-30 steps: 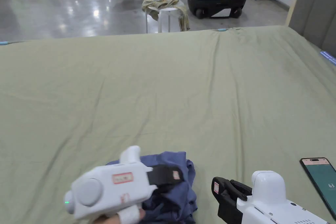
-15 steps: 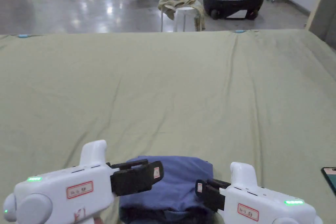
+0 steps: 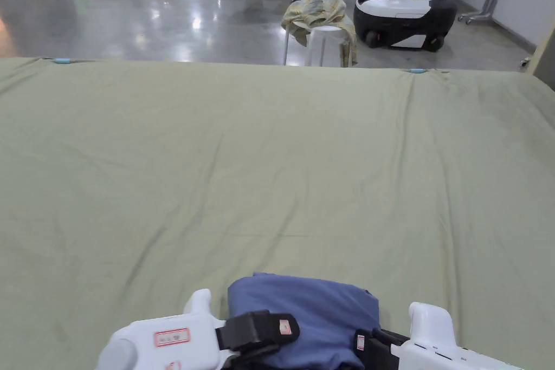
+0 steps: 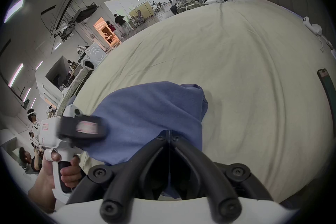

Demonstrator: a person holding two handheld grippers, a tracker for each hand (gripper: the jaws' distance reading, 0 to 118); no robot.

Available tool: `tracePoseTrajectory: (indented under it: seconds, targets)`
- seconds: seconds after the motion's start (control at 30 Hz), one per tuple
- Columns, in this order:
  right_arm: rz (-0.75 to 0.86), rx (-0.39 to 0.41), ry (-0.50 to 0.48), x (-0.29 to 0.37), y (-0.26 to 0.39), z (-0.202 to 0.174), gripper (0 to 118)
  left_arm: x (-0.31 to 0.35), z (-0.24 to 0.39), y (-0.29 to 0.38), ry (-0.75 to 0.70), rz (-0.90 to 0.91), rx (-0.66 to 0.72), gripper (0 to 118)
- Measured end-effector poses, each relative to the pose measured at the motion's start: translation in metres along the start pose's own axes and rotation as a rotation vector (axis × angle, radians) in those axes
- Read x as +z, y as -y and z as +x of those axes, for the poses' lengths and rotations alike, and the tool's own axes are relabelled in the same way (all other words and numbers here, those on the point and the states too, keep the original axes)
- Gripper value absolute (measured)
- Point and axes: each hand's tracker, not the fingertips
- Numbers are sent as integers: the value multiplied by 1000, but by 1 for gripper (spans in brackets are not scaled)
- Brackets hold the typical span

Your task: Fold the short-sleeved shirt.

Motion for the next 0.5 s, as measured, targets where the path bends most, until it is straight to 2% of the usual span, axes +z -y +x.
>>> tracePoseTrajectory:
  seconds: [0.03,0.13,0.2,0.27,0.37,0.5]
  targets:
    - [3,2,1,1,0,-1,1,-5,-2,1,-58,10,12,21]
    - [5,12,-4,4,-1,-6,1,0,-9,0,-18,16,67,21]
    - [21,27,-11,8,-1,-10,1,11,4,-3,-87,32,-22,21]
    - [28,33,-16,11,-4,-18,1,36,5,-10,-123,69,-54,21]
    - [39,59,-20,12,-7,-35,1,95,1,-32,-194,161,-103,21]
    - [22,91,-36,5,-7,-60,1,199,-46,-78,-358,232,-67,21]
